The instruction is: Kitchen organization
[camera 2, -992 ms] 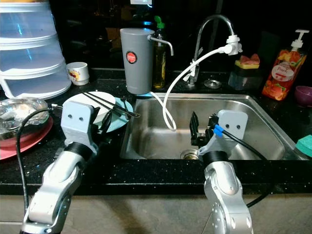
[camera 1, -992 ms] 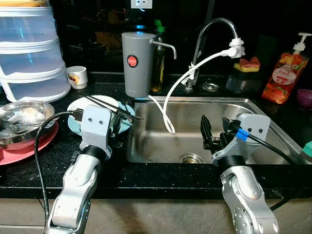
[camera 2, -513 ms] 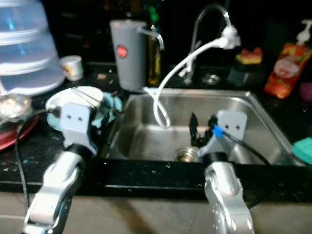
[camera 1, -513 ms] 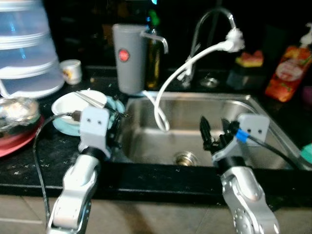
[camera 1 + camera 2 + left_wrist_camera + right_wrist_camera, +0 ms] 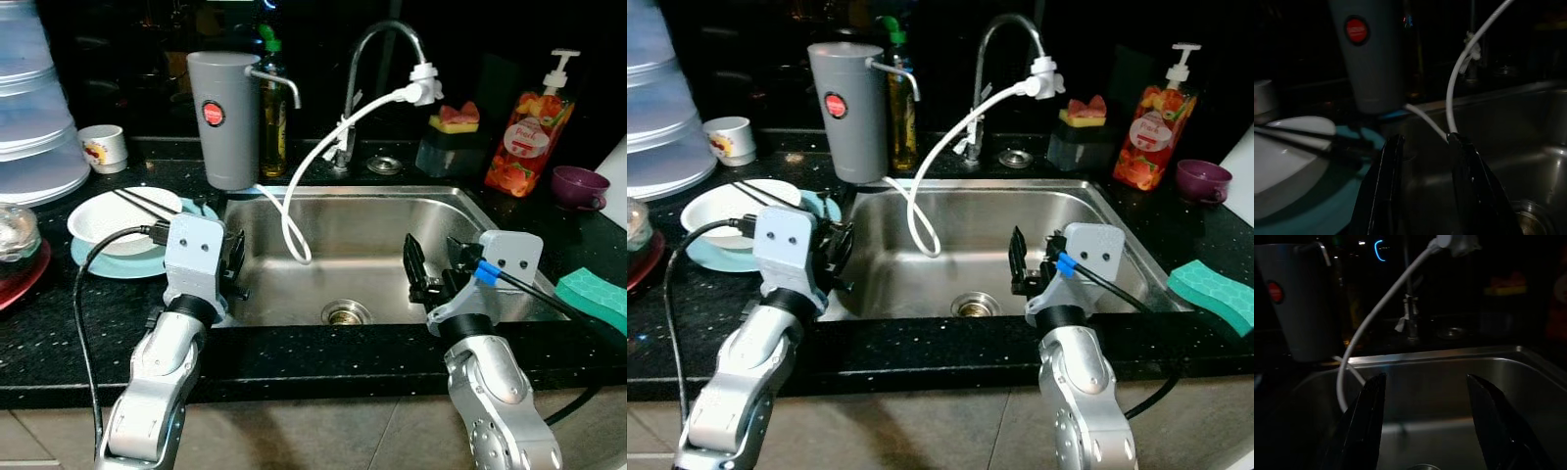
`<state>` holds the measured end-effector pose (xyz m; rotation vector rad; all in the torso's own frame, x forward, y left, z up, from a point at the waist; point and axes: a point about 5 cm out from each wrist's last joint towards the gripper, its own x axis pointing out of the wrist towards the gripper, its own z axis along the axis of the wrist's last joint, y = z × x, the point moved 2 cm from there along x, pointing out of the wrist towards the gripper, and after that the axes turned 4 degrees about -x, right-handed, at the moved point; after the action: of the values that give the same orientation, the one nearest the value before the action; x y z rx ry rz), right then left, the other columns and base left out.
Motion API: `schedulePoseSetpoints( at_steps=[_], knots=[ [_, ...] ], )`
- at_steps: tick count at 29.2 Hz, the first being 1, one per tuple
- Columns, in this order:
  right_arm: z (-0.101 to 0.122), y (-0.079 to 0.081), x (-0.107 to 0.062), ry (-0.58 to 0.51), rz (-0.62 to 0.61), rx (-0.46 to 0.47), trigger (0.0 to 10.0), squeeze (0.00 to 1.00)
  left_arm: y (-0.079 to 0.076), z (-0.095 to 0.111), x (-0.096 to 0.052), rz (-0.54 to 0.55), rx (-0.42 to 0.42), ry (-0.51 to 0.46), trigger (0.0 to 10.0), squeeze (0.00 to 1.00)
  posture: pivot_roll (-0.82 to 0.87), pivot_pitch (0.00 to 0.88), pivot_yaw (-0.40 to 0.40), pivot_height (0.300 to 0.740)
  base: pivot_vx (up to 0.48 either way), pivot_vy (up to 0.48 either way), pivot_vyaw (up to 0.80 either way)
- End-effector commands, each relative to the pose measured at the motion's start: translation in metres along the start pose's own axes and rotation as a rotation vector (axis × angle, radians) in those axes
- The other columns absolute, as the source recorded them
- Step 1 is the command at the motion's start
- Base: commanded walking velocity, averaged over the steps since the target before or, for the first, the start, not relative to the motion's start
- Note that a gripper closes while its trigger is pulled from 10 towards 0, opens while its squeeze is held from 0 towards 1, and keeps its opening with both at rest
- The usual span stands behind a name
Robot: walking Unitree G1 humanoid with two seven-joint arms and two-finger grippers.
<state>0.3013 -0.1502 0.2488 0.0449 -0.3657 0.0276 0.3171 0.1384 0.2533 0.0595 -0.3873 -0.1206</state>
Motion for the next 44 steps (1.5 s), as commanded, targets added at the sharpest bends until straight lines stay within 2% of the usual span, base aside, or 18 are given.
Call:
schedulePoseSetpoints(
  at_steps=[1,5,7,10,13,15,16,18,19,21,23,24,29,33,34,35,41,44],
  knots=[
    [0.000,0.000,0.000,0.000,0.002,0.003,10.0,0.00,-0.001,-0.003,-0.002,-0.014,0.013,0.038,10.0,0.00,0.01,0.108,-0.050,0.740,0.000,0.000,0.00],
    [0.001,0.001,0.001,-0.001,0.007,0.005,10.0,0.00,0.003,-0.001,-0.001,-0.007,0.003,0.070,10.0,0.00,0.01,0.108,-0.050,0.740,0.000,0.000,0.00],
    [0.004,0.004,0.003,-0.009,0.019,0.010,10.0,0.00,0.009,0.010,-0.001,0.008,0.001,0.049,10.0,0.00,0.03,0.118,-0.051,0.740,0.000,0.000,0.00],
    [0.006,0.007,0.005,-0.015,0.029,0.014,10.0,0.00,0.014,0.014,-0.002,0.028,0.019,0.046,10.0,0.00,0.03,0.119,-0.049,0.740,0.000,0.000,0.00],
    [0.008,0.009,0.007,-0.021,0.036,0.017,10.0,0.00,0.021,0.012,-0.003,0.051,0.080,0.078,10.0,0.00,0.03,0.122,-0.051,0.740,0.000,0.000,0.00],
    [0.008,0.009,0.007,-0.023,0.037,0.017,10.0,0.00,0.026,0.012,-0.002,0.026,0.229,0.095,10.0,0.00,0.03,0.124,-0.050,0.740,0.000,0.000,0.00],
    [0.008,0.009,0.007,-0.023,0.037,0.017,10.0,0.00,0.026,0.012,-0.002,0.026,0.229,0.095,10.0,0.00,0.03,0.124,-0.050,0.740,0.000,0.000,0.00],
    [0.009,0.008,0.008,-0.024,0.037,0.017,10.0,0.00,0.035,0.018,0.000,-0.021,0.439,0.098,10.0,0.00,0.03,0.124,-0.050,0.740,0.000,0.000,0.00],
    [0.009,0.008,0.008,-0.024,0.037,0.017,10.0,0.00,0.035,0.018,0.000,-0.021,0.439,0.098,10.0,0.00,0.03,0.124,-0.050,0.740,0.000,0.000,0.00],
    [0.009,0.008,0.008,-0.023,0.037,0.017,10.0,0.00,0.047,0.022,0.000,-0.063,0.650,0.109,10.0,0.00,0.03,0.127,-0.049,0.740,0.000,0.000,0.00],
    [0.008,0.008,0.008,-0.022,0.037,0.019,10.0,0.00,0.062,0.024,-0.001,-0.076,0.795,0.143,10.0,0.00,0.03,0.127,-0.049,0.740,0.000,0.000,0.00],
    [0.008,0.008,0.008,-0.022,0.038,0.019,10.0,0.00,0.066,0.025,-0.001,-0.078,0.832,0.155,10.0,0.00,0.03,0.127,-0.049,0.740,0.000,0.000,0.00],
    [0.008,0.016,0.008,-0.016,0.090,0.037,10.0,0.00,0.078,0.023,-0.002,-0.093,0.884,0.210,10.0,0.00,0.04,0.130,-0.046,0.740,0.000,0.000,0.00],
    [0.013,0.045,0.005,-0.006,0.327,0.017,10.0,0.00,0.084,0.021,0.002,-0.173,0.927,0.248,10.0,0.00,0.03,0.129,-0.049,0.740,0.000,0.000,0.00],
    [0.013,0.045,0.005,-0.006,0.327,0.017,10.0,0.00,0.084,0.021,0.002,-0.173,0.927,0.248,10.0,0.00,0.03,0.129,-0.049,0.740,0.000,0.000,0.00],
    [0.013,0.052,0.005,-0.001,0.392,-0.014,10.0,0.00,0.084,0.020,0.006,-0.206,0.965,0.243,10.0,0.00,0.03,0.128,-0.051,0.740,0.000,0.000,0.00],
    [0.014,0.059,0.009,0.002,0.438,-0.031,10.0,0.00,0.087,0.013,0.015,-0.252,1.048,0.249,10.0,0.00,0.03,0.127,-0.050,0.740,0.000,0.000,0.00],
    [0.018,0.070,0.011,-0.002,0.506,-0.014,10.0,0.00,0.093,0.000,0.027,-0.291,1.144,0.262,10.0,0.00,0.03,0.127,-0.047,0.740,0.000,0.000,0.00]
  ],
)
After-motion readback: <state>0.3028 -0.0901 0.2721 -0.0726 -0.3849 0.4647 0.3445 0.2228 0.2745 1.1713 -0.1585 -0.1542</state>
